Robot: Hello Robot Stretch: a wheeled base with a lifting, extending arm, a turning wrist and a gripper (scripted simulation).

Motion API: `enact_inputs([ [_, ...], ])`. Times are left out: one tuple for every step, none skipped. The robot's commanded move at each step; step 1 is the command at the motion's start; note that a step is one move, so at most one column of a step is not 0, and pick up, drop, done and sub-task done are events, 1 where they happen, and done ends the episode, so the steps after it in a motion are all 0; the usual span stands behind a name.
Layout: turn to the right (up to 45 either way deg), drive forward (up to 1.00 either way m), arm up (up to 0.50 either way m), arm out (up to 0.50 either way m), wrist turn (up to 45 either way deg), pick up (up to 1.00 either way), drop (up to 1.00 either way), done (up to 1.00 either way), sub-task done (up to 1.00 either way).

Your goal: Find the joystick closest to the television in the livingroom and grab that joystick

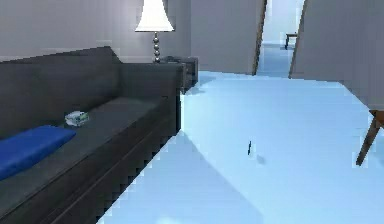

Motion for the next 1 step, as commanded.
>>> enact_inputs([
  [0.0,1.00,0.00,0.00,0.0,0.00,0.00,0.00,0.00],
])
